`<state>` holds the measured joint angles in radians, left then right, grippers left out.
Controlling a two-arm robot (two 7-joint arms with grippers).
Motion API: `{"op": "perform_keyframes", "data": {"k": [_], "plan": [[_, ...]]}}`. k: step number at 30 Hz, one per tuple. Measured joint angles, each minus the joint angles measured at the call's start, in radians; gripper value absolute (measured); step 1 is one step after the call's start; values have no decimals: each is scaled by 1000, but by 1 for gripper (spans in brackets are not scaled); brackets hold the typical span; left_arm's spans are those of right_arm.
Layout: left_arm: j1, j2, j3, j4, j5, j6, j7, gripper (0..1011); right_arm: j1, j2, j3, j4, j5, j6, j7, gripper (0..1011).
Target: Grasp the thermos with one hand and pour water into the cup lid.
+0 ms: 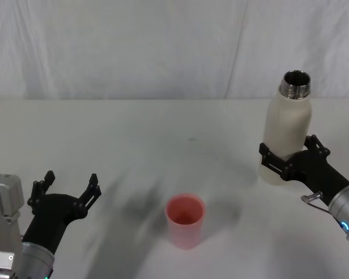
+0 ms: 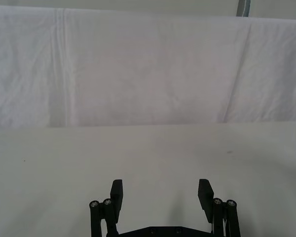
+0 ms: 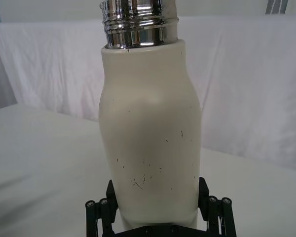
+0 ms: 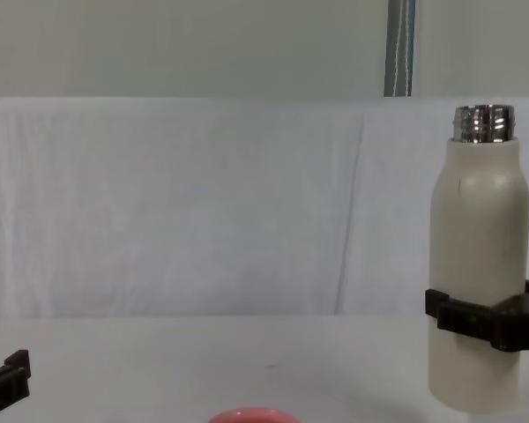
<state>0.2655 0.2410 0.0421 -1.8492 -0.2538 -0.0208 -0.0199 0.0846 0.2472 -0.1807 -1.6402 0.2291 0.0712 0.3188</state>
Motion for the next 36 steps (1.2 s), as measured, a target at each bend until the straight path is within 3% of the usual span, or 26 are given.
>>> {"op": "perform_keyframes", "data": {"k": [16,36], "plan": [[0,0,0,0,0,0,0,1001,30,16,-18,41,26,19,-51,961],[0,0,0,0,0,0,0,1001,87,0,-42,113,31,20,-66,961]]}}
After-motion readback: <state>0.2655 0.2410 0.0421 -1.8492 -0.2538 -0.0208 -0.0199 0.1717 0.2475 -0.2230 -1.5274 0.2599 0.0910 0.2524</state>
